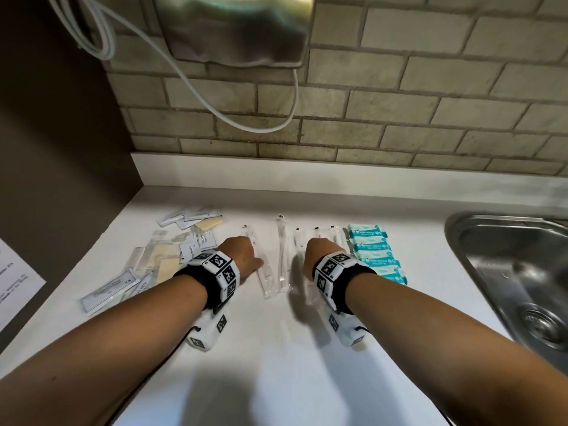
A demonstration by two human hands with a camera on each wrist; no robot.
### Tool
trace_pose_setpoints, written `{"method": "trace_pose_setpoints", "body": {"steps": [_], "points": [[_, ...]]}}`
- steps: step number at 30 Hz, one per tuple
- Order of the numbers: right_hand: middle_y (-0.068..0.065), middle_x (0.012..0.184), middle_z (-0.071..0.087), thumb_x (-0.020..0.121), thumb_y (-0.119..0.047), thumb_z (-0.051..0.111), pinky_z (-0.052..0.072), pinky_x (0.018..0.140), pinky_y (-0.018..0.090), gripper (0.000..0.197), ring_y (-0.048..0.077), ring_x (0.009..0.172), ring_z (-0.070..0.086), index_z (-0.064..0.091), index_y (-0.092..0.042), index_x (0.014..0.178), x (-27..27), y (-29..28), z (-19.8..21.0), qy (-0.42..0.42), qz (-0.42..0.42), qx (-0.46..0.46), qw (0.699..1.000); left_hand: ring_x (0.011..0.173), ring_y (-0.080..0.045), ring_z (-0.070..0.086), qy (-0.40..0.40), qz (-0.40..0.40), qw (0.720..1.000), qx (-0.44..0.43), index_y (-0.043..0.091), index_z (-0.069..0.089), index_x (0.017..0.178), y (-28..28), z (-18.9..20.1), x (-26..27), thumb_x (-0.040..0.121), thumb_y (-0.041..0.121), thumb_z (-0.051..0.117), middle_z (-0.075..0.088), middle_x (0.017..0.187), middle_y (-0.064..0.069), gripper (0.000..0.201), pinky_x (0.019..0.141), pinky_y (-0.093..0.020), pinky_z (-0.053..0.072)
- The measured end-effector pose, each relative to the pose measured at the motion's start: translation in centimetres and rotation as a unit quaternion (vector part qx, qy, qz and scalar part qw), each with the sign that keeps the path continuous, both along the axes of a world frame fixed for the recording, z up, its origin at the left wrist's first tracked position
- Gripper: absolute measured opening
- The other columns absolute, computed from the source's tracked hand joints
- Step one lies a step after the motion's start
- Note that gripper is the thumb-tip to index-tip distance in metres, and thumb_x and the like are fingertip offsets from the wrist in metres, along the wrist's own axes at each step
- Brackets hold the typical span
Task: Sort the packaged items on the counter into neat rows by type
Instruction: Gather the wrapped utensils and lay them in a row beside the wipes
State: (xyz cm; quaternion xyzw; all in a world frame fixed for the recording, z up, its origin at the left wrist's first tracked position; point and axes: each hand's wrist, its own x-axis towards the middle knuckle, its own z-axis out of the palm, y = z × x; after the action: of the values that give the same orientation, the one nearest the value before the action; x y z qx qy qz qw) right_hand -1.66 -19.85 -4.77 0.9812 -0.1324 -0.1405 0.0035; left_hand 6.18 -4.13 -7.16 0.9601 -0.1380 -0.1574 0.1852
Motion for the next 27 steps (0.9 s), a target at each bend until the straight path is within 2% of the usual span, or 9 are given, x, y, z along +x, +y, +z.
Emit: {"method": "trace_pose_setpoints", "body": {"steps": [3, 6, 9, 12, 14, 18, 21, 24, 27], "points": [[0.009, 0.116, 0.06, 0.087, -0.006, 0.052, 0.049, 0.084, 0.032, 0.03, 0.027, 0.108, 0.059, 0.054, -0.008, 0.118, 0.3, 0.1, -0.1, -0.024, -0.002, 0.026, 0.999, 0.1, -0.025, 0.063, -0.044, -0.02, 0.999, 0.0, 0.011, 0.062, 0.111, 0.3, -0.3, 0.2, 0.084, 0.035, 0.069, 0.066, 0.11, -0.007, 0.036, 0.083, -0.032, 0.051], [0.008, 0.129, 0.051, 0.086, -0.011, 0.052, 0.04, 0.1, 0.039, 0.046, 0.028, 0.124, 0.043, 0.049, -0.012, 0.132, 0.7, 0.2, -0.4, -0.013, 0.074, -0.008, 0.997, 0.121, -0.025, 0.048, -0.079, -0.075, 0.994, -0.029, 0.02, 0.054, 0.129, -0.4, -0.5, 0.3, 0.083, 0.035, 0.068, 0.056, 0.129, -0.004, 0.05, 0.099, -0.035, 0.044], [0.008, 0.142, 0.044, 0.09, -0.026, 0.052, 0.023, 0.114, 0.045, 0.05, 0.03, 0.138, 0.028, 0.046, -0.014, 0.138, 0.4, 0.2, -0.7, 0.052, 0.128, -0.072, 0.988, 0.142, -0.025, 0.026, -0.088, -0.168, 0.982, 0.022, 0.025, 0.04, 0.145, -1.5, 0.4, -0.7, 0.087, 0.045, 0.06, 0.042, 0.15, 0.002, 0.064, 0.114, -0.038, 0.026], [0.011, 0.159, 0.013, 0.092, -0.037, 0.053, 0.004, 0.118, 0.053, 0.064, 0.035, 0.147, -0.001, 0.033, -0.014, 0.148, -0.2, -0.2, -1.3, 0.102, 0.125, -0.102, 0.982, 0.149, -0.026, 0.009, -0.06, -0.226, 0.966, 0.11, 0.028, 0.025, 0.152, -2.2, 0.2, -1.5, 0.089, 0.057, 0.051, 0.025, 0.159, 0.005, 0.074, 0.119, -0.042, 0.008], [0.007, 0.162, -0.003, 0.093, -0.042, 0.053, -0.003, 0.117, 0.055, 0.073, 0.034, 0.147, -0.012, 0.022, -0.012, 0.152, -0.6, -0.6, -1.7, 0.118, 0.114, -0.098, 0.981, 0.15, -0.024, 0.007, -0.052, -0.231, 0.963, 0.127, 0.028, 0.021, 0.153, -2.3, -0.2, -1.8, 0.089, 0.059, 0.05, 0.026, 0.159, 0.003, 0.077, 0.119, -0.042, 0.005], [0.006, 0.162, 0.001, 0.091, -0.044, 0.056, -0.001, 0.119, 0.052, 0.084, 0.031, 0.148, -0.006, 0.012, -0.011, 0.154, -1.3, -1.4, -1.9, 0.098, 0.091, -0.038, 0.99, 0.146, -0.024, 0.021, -0.064, -0.22, 0.968, 0.102, 0.028, 0.028, 0.15, -2.4, -0.1, -2.4, 0.085, 0.06, 0.057, 0.037, 0.154, -0.001, 0.078, 0.117, -0.04, 0.014], [0.005, 0.16, 0.015, 0.09, -0.031, 0.059, 0.005, 0.12, 0.049, 0.079, 0.029, 0.148, 0.007, 0.014, -0.015, 0.153, -1.5, -1.1, -1.2, 0.059, 0.102, 0.004, 0.993, 0.137, -0.026, 0.034, -0.062, -0.225, 0.968, 0.097, 0.031, 0.025, 0.149, -2.4, 0.0, -2.8, 0.081, 0.058, 0.062, 0.047, 0.147, -0.001, 0.082, 0.111, -0.041, 0.022], [0.007, 0.15, 0.037, 0.09, -0.031, 0.055, 0.011, 0.119, 0.049, 0.064, 0.027, 0.143, 0.023, 0.032, -0.013, 0.146, -1.8, -0.6, -0.7, 0.071, 0.105, 0.008, 0.992, 0.144, -0.024, 0.023, -0.062, -0.237, 0.961, 0.128, 0.032, 0.021, 0.152, -2.4, 0.1, -3.0, 0.082, 0.061, 0.059, 0.037, 0.153, -0.002, 0.084, 0.115, -0.043, 0.016], [0.007, 0.148, 0.039, 0.09, -0.038, 0.052, 0.015, 0.118, 0.049, 0.063, 0.028, 0.141, 0.026, 0.034, -0.012, 0.145, -1.7, -0.7, -1.3, 0.066, 0.105, -0.002, 0.992, 0.144, -0.023, 0.02, -0.09, -0.251, 0.951, 0.159, 0.031, 0.027, 0.151, -2.4, 0.4, -3.2, 0.081, 0.067, 0.055, 0.028, 0.158, 0.005, 0.083, 0.114, -0.044, 0.016]]}}
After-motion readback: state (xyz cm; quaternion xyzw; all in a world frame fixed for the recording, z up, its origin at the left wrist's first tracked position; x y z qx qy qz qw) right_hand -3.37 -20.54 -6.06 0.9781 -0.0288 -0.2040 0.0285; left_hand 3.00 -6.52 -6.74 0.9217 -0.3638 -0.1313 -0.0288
